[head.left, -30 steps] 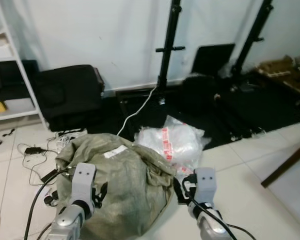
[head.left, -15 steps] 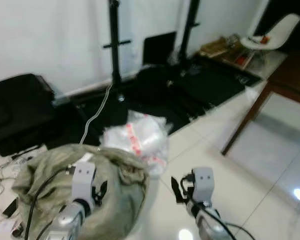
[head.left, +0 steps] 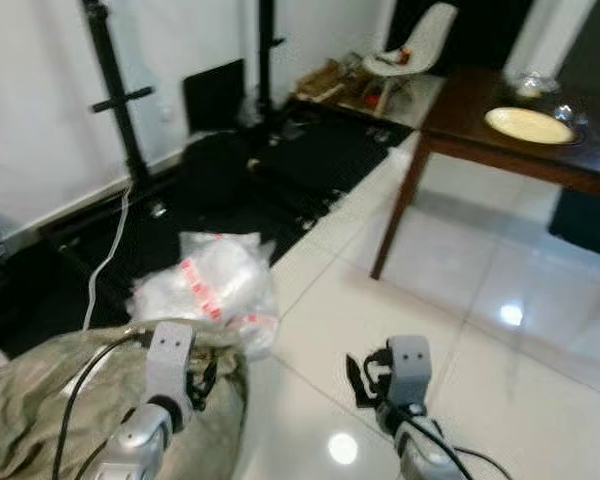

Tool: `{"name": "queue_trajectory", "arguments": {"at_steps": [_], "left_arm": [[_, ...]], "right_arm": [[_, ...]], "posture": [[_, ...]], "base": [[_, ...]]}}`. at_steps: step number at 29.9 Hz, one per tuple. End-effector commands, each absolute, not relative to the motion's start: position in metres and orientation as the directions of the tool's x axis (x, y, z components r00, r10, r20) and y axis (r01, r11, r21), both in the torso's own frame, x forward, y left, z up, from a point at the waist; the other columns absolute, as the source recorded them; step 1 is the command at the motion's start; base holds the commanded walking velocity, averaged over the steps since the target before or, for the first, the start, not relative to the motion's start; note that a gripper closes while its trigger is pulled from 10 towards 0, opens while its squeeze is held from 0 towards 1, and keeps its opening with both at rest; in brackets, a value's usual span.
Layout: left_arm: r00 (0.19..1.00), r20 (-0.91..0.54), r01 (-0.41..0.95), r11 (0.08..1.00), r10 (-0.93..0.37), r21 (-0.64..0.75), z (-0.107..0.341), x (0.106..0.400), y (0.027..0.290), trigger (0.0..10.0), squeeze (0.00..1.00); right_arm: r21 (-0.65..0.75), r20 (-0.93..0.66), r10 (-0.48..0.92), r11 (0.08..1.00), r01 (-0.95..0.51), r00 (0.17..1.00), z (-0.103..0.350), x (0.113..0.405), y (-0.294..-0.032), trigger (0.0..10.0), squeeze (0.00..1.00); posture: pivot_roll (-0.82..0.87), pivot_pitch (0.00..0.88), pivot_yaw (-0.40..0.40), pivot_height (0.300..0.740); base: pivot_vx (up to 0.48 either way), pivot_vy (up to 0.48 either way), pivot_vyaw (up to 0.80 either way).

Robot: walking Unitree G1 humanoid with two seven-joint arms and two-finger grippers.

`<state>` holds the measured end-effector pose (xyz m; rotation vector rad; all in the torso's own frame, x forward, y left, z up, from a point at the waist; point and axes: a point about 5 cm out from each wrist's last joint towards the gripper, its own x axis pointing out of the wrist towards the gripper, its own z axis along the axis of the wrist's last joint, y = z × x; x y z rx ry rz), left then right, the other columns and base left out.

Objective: Setting the table

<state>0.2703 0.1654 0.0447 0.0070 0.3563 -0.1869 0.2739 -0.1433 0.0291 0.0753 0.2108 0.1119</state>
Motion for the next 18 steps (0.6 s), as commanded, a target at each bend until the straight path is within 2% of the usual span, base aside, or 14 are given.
{"name": "queue_trajectory", "arguments": {"at_steps": [1, 18], "left_arm": [[0.910, -0.378, 0.175, 0.984, -0.172, -0.025, 0.0368, 0.2645, 0.1697, 10.0, 0.00], [0.915, -0.348, 0.215, 0.977, -0.205, -0.010, 0.0405, 0.2653, 0.1653, 10.0, 0.00]], "right_arm": [[0.104, -0.222, 0.122, 0.989, -0.101, 0.967, 0.0232, 0.2694, -0.1394, 10.0, 0.00], [0.113, -0.219, 0.115, 0.989, -0.092, 0.969, 0.0230, 0.2695, -0.1403, 10.0, 0.00]], "posture": [[-0.02, 0.000, 0.057, 0.740], [-0.02, 0.000, 0.058, 0.740]], "base": [[0.000, 0.000, -0.77], [0.000, 0.000, -0.77]]}}
